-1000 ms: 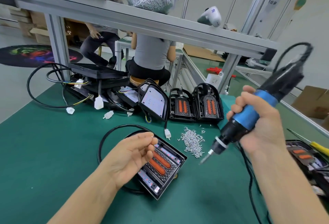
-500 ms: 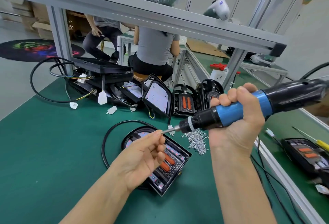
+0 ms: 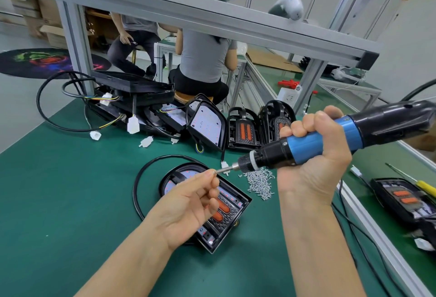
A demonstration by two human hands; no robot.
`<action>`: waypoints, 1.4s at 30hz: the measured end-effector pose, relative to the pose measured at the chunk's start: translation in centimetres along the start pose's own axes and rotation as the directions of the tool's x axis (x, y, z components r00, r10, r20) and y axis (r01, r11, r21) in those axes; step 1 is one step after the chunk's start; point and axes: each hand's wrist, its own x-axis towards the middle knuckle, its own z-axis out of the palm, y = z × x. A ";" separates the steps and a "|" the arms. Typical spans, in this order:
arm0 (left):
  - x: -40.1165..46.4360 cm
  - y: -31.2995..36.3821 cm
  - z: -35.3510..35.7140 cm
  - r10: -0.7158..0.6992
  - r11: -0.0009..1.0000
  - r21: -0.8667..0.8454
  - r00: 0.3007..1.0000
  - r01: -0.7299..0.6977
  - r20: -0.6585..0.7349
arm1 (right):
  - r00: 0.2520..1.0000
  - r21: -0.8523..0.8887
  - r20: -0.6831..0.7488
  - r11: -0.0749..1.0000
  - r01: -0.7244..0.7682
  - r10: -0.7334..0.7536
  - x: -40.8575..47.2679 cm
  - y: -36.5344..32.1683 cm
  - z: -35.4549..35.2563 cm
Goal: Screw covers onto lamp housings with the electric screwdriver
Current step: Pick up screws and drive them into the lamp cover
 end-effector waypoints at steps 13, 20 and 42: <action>-0.2 -0.5 0.1 0.009 1.000 0.003 1.000 -0.009 0.005 | 1.000 -0.002 -0.013 1.000 0.008 -0.008 -0.2 -0.1 -0.4; 0.1 -0.8 -0.5 0.254 0.943 0.223 0.967 -0.247 -0.003 | 0.999 -0.021 0.012 0.999 0.035 -0.035 -0.5 0.1 -0.5; 3.3 1.8 -6.1 0.427 -0.092 0.979 0.895 0.180 -0.125 | 0.996 -0.258 -0.045 0.964 0.061 -0.075 0.5 4.9 -2.4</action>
